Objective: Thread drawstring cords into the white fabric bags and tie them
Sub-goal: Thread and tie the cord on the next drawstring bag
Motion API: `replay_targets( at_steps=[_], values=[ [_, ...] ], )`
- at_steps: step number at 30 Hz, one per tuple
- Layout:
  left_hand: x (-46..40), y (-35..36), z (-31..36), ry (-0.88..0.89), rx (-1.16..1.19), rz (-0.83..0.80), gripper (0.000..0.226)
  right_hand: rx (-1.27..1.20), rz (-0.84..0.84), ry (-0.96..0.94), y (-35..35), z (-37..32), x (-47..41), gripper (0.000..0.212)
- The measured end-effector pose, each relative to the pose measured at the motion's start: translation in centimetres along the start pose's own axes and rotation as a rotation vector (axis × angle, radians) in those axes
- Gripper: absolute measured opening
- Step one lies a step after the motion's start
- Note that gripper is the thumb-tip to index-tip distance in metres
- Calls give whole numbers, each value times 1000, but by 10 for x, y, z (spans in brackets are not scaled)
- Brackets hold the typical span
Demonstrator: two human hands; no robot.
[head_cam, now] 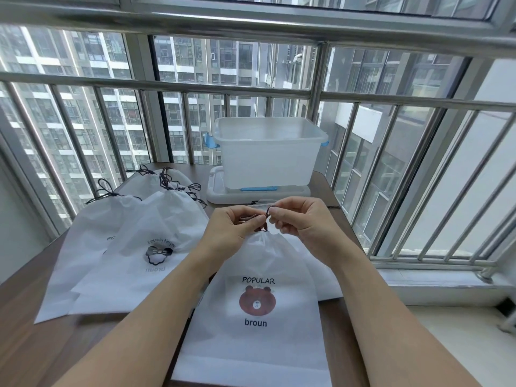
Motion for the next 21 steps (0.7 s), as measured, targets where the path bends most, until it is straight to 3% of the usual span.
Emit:
replay_targets(
  at_steps=[5,15,21],
  values=[
    [0,-1,0,-43,70,8,9,135,-88,-29,2,2,2,13],
    [0,-5,2,-73,131,51,8,66,-253,1,-2,5,1,26],
    [1,-3,3,-73,171,44,10,17,-154,2,3,6,2,21]
  ],
)
Point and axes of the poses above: each hand's wrist, its own x-axis away from the middle knuckle, its own y-axis out of the palm, z = x × y, the point moved 2 cm from there along -x, towards the middle knuckle, and after that the axes turned 14 degrees about z, right-handed, at the moved point
